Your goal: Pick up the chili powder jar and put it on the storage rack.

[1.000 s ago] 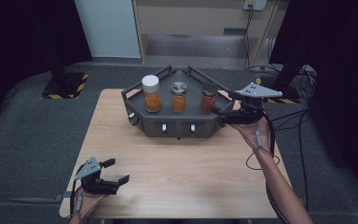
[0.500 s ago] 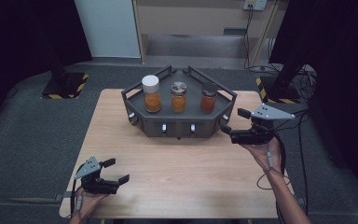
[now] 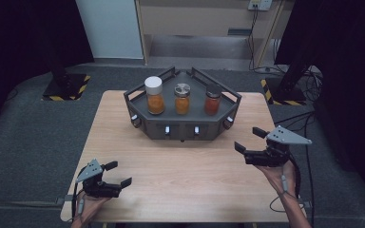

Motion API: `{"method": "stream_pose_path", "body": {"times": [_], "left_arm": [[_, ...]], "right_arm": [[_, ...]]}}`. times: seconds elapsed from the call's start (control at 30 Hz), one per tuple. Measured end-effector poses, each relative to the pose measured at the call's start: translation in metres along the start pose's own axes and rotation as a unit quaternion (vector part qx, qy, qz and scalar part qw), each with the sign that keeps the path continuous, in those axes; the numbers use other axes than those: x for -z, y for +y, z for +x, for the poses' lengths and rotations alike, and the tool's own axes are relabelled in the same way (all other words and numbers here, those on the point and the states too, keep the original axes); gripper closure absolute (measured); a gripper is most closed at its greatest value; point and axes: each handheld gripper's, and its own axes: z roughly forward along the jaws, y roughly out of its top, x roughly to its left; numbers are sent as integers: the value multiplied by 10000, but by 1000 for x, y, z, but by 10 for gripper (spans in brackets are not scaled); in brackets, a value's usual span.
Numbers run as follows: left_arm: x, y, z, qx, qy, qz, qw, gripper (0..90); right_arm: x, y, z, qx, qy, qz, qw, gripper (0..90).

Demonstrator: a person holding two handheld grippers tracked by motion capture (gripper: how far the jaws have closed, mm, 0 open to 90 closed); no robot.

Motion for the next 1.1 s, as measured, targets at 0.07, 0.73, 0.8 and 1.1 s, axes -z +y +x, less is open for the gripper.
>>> {"method": "stream_pose_path", "body": {"times": [0.07, 0.73, 0.8, 1.1], "left_arm": [[0, 0, 0, -18, -4, -12, 10000, 36], [0, 1, -1, -47, -4, 17, 10000, 36], [0, 1, -1, -44, 2, 18, 10000, 36], [1, 1, -1, -53, 7, 14, 10000, 36]], "right_arm": [[4, -6, 2, -32, -53, 3, 10000, 124], [19, -59, 2, -313, -108, 166, 9993, 117], [21, -61, 2, -321, -129, 161, 9993, 117], [25, -76, 5, -381, -193, 185, 9989, 117]]}}
